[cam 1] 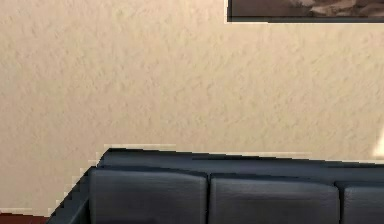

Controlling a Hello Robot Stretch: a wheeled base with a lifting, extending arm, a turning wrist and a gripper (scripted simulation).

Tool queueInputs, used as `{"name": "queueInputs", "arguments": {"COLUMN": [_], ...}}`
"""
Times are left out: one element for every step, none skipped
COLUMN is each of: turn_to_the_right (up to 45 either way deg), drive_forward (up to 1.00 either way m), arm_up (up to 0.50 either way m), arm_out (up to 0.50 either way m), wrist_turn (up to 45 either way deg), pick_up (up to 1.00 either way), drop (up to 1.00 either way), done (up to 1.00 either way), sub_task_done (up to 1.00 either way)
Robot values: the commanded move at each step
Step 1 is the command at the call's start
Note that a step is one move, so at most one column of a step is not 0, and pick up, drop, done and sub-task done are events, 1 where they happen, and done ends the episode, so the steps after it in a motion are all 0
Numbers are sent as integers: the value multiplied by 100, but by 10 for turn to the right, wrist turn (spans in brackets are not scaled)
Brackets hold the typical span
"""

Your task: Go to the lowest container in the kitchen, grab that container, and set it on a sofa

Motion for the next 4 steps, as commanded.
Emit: {"name": "queueInputs", "arguments": {"turn_to_the_right": [0,0,0,0], "drive_forward": [0,0,0,0], "arm_up": [0,0,-24,-32], "arm_out": [0,0,0,0], "wrist_turn": [-450,-390,0,0], "pick_up": [0,0,0,0], "drop": [0,0,0,0], "done": [0,0,0,0], "sub_task_done": [0,0,0,0]}}
